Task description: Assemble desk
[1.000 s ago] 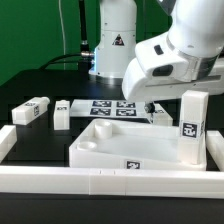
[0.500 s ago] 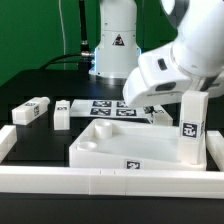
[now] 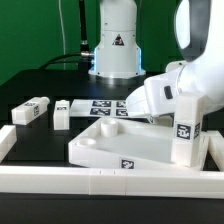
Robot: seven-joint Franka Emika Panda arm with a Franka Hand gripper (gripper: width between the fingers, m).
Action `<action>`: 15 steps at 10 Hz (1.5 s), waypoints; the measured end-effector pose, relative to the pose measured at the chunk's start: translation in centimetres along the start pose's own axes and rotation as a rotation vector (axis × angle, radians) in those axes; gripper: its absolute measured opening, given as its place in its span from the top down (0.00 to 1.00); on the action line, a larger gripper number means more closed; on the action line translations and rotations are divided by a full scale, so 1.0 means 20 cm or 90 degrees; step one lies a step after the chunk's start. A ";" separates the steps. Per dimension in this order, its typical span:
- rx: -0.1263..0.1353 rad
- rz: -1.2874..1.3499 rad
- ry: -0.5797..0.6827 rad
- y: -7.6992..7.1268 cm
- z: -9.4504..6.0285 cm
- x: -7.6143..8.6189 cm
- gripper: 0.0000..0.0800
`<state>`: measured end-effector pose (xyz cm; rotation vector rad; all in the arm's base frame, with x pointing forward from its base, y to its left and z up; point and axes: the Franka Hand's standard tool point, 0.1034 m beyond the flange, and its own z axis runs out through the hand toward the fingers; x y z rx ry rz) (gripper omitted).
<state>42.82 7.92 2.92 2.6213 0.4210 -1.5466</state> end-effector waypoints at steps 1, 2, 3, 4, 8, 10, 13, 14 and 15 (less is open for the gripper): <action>0.000 0.000 0.002 0.00 -0.01 0.02 0.19; 0.000 0.000 0.003 0.00 -0.01 0.02 0.19; 0.000 0.000 0.003 0.01 -0.01 0.02 0.19; 0.001 -0.001 0.008 0.01 -0.01 0.03 0.19; 0.002 0.010 0.034 0.04 0.01 0.08 0.19; 0.003 0.012 0.033 0.04 0.01 0.08 0.33; 0.003 0.012 0.033 0.04 0.01 0.08 0.64; 0.003 0.012 0.034 0.04 0.00 0.08 0.64; 0.004 0.010 0.035 0.04 -0.01 0.07 0.64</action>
Offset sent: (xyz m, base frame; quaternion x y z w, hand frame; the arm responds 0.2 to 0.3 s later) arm 0.0000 0.0000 0.0000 0.0000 0.0000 0.0000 1.0000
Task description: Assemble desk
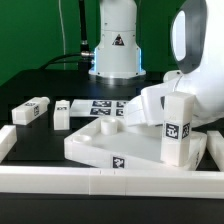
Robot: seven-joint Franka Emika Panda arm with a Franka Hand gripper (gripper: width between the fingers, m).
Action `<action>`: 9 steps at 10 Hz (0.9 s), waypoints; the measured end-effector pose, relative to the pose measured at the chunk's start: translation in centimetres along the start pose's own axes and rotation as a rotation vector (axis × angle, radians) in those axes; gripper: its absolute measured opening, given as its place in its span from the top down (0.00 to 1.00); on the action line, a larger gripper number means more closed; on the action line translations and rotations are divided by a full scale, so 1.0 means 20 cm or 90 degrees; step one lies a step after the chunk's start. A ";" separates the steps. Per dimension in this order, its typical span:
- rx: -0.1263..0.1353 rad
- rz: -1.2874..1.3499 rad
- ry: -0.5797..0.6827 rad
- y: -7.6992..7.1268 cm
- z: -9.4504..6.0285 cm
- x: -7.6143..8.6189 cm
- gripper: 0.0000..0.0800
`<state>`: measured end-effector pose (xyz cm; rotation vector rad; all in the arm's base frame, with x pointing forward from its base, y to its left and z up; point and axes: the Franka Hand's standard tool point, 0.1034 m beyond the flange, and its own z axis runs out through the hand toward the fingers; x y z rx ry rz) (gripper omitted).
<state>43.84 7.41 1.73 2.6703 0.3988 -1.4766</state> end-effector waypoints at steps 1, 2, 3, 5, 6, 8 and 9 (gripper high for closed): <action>0.004 -0.004 -0.004 0.01 -0.02 -0.03 0.64; 0.011 -0.005 -0.011 0.03 -0.07 -0.09 0.64; 0.018 -0.004 -0.017 0.05 -0.11 -0.15 0.64; 0.035 -0.012 -0.034 0.10 -0.21 -0.30 0.64; 0.042 -0.011 -0.036 0.12 -0.25 -0.33 0.64; 0.042 -0.008 -0.016 0.14 -0.27 -0.31 0.64; 0.042 -0.008 -0.017 0.14 -0.27 -0.31 0.64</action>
Offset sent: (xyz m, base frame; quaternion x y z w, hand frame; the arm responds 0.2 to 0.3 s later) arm 0.0060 -0.0122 0.0634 0.0321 -0.0481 -0.0232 0.9981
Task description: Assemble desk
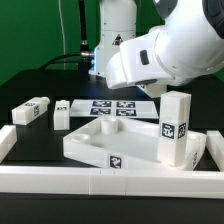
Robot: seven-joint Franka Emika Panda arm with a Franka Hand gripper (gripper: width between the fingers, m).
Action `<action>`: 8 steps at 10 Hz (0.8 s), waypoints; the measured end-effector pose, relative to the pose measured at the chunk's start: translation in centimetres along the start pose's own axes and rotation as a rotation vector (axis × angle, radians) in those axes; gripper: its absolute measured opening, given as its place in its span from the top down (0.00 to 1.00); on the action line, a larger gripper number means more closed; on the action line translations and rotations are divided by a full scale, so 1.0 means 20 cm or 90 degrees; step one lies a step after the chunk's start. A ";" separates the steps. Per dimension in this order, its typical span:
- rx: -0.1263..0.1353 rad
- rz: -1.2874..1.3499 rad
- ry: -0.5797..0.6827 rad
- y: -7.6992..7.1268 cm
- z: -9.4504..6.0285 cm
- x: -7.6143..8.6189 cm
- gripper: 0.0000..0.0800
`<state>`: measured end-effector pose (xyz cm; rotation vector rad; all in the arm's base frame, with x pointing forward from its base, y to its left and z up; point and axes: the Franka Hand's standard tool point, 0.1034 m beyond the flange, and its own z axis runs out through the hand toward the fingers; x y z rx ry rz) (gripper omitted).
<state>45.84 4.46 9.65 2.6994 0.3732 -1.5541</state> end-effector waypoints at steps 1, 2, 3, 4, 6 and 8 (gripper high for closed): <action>0.000 0.000 0.001 0.00 0.00 0.00 0.64; -0.003 -0.009 0.040 0.03 -0.04 0.03 0.64; -0.006 -0.014 0.090 0.07 -0.11 -0.02 0.64; -0.003 -0.016 0.119 0.10 -0.16 -0.09 0.64; -0.002 -0.005 0.182 0.17 -0.29 -0.16 0.64; -0.016 0.000 0.283 0.20 -0.36 -0.14 0.64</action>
Offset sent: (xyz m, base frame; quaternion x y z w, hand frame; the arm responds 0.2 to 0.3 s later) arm 0.0182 -0.0290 0.0498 0.0178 0.1510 -0.0280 0.9880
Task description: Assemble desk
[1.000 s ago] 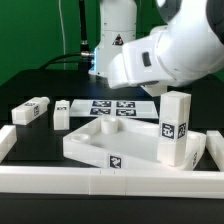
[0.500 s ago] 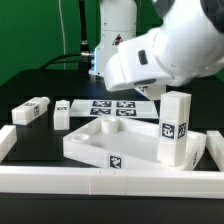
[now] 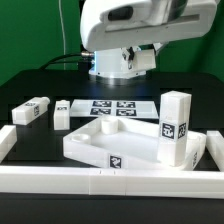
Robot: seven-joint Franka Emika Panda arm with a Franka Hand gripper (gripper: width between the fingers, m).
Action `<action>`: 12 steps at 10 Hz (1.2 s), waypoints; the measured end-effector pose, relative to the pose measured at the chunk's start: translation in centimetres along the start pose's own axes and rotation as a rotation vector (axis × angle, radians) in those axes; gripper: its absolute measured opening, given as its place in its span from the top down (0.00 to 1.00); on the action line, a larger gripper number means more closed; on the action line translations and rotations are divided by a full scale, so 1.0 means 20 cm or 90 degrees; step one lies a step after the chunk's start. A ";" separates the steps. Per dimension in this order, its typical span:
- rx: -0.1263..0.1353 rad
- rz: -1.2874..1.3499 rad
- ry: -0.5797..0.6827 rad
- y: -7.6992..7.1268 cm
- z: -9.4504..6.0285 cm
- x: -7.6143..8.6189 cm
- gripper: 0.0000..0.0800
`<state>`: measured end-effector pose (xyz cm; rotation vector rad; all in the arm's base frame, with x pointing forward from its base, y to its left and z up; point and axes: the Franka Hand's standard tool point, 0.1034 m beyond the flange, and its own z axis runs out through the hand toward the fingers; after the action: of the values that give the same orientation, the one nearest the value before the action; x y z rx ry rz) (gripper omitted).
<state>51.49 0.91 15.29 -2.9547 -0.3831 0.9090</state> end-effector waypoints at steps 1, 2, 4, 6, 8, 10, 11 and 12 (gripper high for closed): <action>-0.007 0.001 0.044 0.00 0.00 -0.01 0.64; -0.013 0.002 0.083 0.01 0.00 0.00 0.64; 0.035 0.017 0.164 0.05 -0.01 0.04 0.64; 0.059 0.054 0.248 0.13 -0.14 0.06 0.64; 0.039 0.072 0.345 0.17 -0.17 0.08 0.64; 0.018 0.082 0.410 0.20 -0.16 0.08 0.64; 0.006 0.085 0.459 0.22 -0.18 0.10 0.64; 0.005 0.094 0.501 0.25 -0.17 0.10 0.64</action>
Offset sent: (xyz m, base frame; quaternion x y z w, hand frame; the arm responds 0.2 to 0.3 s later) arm 0.0045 -0.0043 -0.0135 0.1111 0.1714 0.0145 0.9788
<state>56.16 -3.37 16.56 -3.0426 -0.1190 -0.2845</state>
